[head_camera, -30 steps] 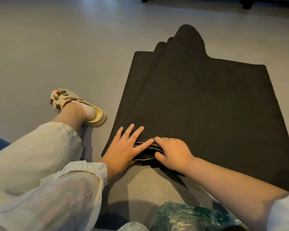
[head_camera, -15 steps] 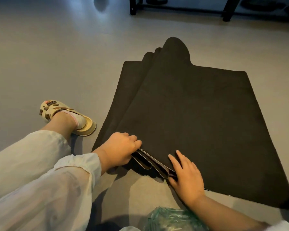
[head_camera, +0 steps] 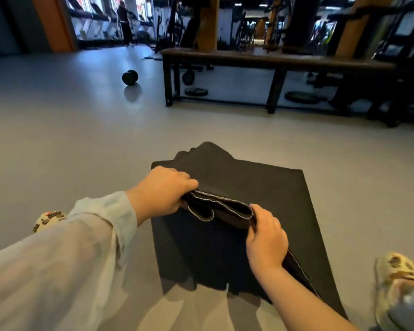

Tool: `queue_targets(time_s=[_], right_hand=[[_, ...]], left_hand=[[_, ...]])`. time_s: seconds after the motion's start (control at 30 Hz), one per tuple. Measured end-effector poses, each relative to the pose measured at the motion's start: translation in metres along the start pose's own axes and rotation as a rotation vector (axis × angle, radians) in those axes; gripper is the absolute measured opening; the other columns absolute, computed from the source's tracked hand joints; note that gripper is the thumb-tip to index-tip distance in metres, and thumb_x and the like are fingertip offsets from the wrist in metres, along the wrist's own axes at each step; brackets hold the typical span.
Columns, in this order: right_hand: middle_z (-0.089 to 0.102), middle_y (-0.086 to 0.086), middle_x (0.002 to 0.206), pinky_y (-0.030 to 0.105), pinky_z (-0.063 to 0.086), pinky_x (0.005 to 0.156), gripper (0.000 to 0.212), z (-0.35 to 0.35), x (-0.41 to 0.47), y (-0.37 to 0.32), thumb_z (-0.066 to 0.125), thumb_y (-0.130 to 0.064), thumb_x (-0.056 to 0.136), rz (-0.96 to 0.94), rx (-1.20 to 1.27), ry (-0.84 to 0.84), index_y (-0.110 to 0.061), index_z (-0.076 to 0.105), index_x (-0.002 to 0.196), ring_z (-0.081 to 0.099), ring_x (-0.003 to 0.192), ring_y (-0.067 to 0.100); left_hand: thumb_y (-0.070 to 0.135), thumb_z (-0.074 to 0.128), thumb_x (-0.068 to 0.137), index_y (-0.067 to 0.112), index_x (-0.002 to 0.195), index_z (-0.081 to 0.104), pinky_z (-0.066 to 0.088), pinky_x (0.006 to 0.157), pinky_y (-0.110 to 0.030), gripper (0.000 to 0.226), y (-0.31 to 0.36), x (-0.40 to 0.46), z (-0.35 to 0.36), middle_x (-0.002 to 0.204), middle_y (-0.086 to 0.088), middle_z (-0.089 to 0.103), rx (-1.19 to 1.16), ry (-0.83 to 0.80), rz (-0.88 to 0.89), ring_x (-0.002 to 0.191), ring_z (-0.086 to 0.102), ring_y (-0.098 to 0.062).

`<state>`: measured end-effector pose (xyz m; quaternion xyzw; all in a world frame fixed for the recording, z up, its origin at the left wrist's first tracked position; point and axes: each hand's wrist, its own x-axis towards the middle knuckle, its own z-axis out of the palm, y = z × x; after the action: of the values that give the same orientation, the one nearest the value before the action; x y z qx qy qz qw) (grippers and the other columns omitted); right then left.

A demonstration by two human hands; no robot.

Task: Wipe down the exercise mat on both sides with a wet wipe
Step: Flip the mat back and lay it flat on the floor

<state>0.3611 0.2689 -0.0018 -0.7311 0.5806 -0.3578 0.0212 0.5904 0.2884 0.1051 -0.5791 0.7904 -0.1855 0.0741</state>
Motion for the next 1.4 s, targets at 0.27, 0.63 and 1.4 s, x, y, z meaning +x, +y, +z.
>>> queue_targets(time_s=[0.27, 0.63, 1.4], right_hand=[[0.06, 0.0, 0.064, 0.024, 0.036, 0.034, 0.023, -0.106, 0.15, -0.011, 0.055, -0.025, 0.085, -0.606, -0.169, 0.492, -0.015, 0.073, 0.096, 0.056, 0.048, 0.023], [0.063, 0.0, 0.062, 0.027, 0.043, 0.034, 0.026, -0.257, 0.253, -0.053, 0.076, -0.034, 0.076, -0.932, -0.35, 0.66, -0.012, 0.07, 0.088, 0.06, 0.048, 0.021], [0.062, 0.0, 0.109, 0.032, 0.046, 0.062, 0.037, -0.232, 0.429, -0.082, 0.05, -0.051, 0.089, -0.797, -0.572, 0.323, -0.022, 0.053, 0.113, 0.062, 0.091, 0.022]], left_hand=[[0.028, 0.059, 0.083, 0.037, 0.09, 0.042, 0.034, 0.057, -0.028, 0.02, -0.056, 0.054, -0.141, 0.088, 0.01, 0.055, 0.025, 0.156, -0.106, 0.084, 0.054, -0.015], [0.038, 0.076, 0.072, 0.039, 0.077, 0.041, 0.025, 0.052, -0.022, 0.036, -0.103, 0.082, -0.304, 0.071, 0.02, 0.044, 0.058, 0.237, -0.132, 0.069, 0.041, -0.004], [0.03, 0.074, 0.077, 0.028, 0.111, 0.059, 0.038, 0.094, -0.034, 0.038, -0.179, 0.214, -0.296, 0.108, 0.008, 0.06, 0.059, 0.095, -0.252, 0.103, 0.053, -0.016]])
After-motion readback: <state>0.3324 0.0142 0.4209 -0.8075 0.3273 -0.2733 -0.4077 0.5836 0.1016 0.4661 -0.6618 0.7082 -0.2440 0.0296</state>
